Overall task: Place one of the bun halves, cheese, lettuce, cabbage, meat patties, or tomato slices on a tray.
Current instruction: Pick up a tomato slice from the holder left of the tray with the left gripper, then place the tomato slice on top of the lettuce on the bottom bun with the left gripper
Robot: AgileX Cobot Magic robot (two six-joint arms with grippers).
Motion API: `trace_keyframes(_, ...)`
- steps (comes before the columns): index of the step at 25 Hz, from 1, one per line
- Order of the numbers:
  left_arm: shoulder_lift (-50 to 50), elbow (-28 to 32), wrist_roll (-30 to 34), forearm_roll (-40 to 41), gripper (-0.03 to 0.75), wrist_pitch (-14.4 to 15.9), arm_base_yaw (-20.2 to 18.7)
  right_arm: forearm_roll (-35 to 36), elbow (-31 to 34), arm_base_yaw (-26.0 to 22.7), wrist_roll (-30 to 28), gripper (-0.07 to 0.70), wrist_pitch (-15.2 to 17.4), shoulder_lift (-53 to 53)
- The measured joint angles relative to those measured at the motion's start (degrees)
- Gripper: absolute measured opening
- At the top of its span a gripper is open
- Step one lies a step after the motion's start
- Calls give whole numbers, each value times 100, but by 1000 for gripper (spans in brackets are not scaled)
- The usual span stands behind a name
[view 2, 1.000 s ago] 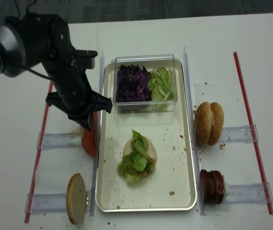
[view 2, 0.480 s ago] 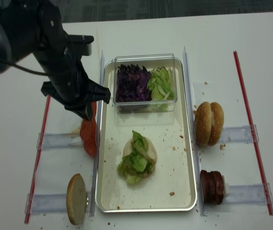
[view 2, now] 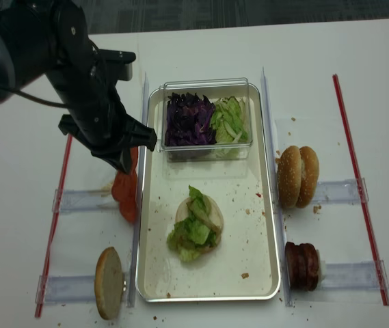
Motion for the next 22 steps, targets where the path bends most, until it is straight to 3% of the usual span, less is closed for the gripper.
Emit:
trace_keyframes(8,0,0,1397,-1575,23,494,0,0,0,0,0,693,0,0)
trace_keyframes(12,0,0,1893,-2254,23,509,-13,0,0,0,0,693,0,0)
trace_keyframes(22,0,22,2514,-3000,22,509,-13,-11,0,0,23,693,0,0)
